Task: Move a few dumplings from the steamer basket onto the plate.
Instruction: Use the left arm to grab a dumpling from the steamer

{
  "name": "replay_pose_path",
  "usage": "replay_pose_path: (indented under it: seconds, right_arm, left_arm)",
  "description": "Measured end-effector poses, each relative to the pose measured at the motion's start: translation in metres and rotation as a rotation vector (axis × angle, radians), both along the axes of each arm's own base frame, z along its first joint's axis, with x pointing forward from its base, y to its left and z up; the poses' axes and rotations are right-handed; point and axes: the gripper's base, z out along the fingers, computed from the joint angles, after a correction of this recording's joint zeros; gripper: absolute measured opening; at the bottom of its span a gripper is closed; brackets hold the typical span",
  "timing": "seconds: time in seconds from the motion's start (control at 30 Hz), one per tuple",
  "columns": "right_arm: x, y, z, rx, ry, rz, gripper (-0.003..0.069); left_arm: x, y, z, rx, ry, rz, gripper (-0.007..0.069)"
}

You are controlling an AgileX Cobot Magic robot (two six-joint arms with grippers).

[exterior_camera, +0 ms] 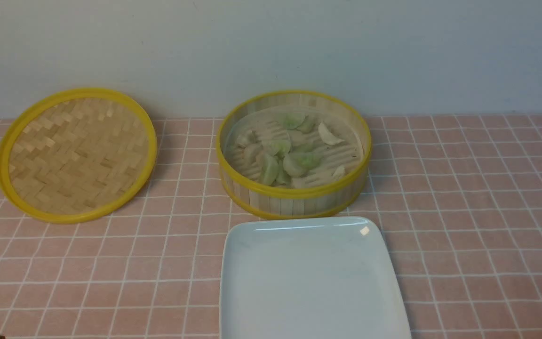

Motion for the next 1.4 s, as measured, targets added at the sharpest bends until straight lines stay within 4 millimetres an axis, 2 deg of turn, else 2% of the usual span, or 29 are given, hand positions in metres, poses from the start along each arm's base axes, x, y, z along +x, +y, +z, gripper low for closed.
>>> replay_pose_path:
  seconds: [1.13, 1.2, 1.27, 1.3, 1.33, 1.4]
  right_arm:
    - [0.0, 0.0, 0.001, -0.002, -0.015, -0.002, -0.0015]
    - [0.001, 0.001, 0.008, 0.067, -0.092, -0.005, -0.0015]
    - [0.002, 0.001, 0.021, 0.221, -0.232, -0.011, -0.0015]
    - [0.002, 0.001, 0.022, 0.238, -0.246, -0.012, -0.0015]
    - [0.001, -0.001, 0.031, 0.356, -0.345, -0.02, -0.0015]
    - [-0.001, -0.004, 0.041, 0.481, -0.453, -0.033, -0.0015]
  left_arm:
    - [0.001, 0.002, 0.002, 0.054, -0.035, 0.005, -0.0006]
    - [0.003, 0.001, 0.009, -0.045, -0.117, 0.02, -0.0006]
    - [0.004, 0.0, 0.018, -0.217, -0.207, 0.043, -0.0006]
    - [0.004, 0.0, 0.019, -0.228, -0.215, 0.044, -0.0006]
    - [0.005, 0.0, 0.024, -0.368, -0.271, 0.065, -0.0006]
    - [0.005, 0.002, 0.031, -0.529, -0.337, 0.089, -0.0006]
